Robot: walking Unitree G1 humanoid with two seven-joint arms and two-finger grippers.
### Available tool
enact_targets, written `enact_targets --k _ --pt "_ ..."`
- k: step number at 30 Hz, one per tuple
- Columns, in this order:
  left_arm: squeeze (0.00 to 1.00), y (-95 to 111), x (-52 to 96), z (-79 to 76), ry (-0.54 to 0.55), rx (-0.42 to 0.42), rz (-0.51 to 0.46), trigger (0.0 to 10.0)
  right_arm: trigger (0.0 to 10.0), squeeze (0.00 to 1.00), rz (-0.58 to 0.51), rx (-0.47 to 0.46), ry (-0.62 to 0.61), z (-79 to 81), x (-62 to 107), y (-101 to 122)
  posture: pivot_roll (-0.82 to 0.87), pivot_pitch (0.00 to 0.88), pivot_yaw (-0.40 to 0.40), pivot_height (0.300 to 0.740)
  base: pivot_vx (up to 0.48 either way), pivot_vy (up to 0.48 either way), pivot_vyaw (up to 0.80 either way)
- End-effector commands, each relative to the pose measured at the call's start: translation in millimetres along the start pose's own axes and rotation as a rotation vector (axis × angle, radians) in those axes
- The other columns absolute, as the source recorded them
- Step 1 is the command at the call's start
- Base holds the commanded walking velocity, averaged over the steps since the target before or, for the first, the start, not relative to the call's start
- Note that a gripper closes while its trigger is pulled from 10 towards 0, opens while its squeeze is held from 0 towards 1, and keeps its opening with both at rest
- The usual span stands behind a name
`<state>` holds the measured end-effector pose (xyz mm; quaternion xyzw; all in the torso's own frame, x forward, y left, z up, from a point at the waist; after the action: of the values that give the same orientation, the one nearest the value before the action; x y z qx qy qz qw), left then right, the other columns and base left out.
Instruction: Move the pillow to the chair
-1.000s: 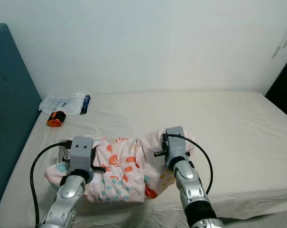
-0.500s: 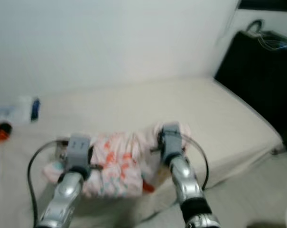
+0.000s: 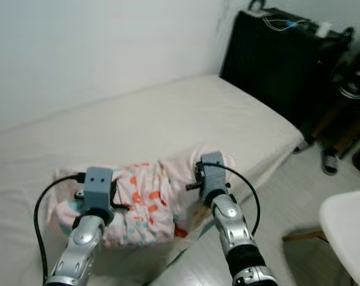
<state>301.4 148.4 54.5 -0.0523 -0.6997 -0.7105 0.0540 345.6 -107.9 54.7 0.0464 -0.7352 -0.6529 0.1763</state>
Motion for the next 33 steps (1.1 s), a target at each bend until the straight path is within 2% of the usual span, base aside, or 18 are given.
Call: enact_targets --k 1,29,33 --pt "0.00 6.6 -1.6 -16.0 -0.048 0.018 -0.034 10.0 10.0 0.00 -0.042 0.015 0.027 3.6 -2.0 9.0 0.04 0.000 -0.121 0.713 0.000 0.000 -0.80" --pt "0.00 5.1 -2.2 -13.6 -0.034 0.014 -0.031 10.0 10.0 0.00 -0.028 0.022 0.032 4.4 -2.7 7.3 0.03 0.000 -0.128 0.713 0.000 0.000 -0.80" --pt "0.00 2.3 -3.1 -17.2 -0.064 -0.018 -0.006 10.0 10.0 0.00 -0.023 0.017 0.023 3.7 -4.1 6.9 0.04 0.000 -0.111 0.713 0.000 0.000 -0.80"
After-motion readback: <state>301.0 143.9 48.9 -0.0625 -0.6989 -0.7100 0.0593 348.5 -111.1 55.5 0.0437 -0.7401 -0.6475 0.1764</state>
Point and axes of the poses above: a point about 5 cm out from each wrist's last joint towards the gripper, its own x axis pointing back from the gripper into the wrist, its own y axis along the axis of the wrist's last joint, z = x × y, the point moved 3 cm from there along -x, pointing out of the wrist towards the gripper, and after that the axes turned 5 degrees about x, right-handed, at the moved point
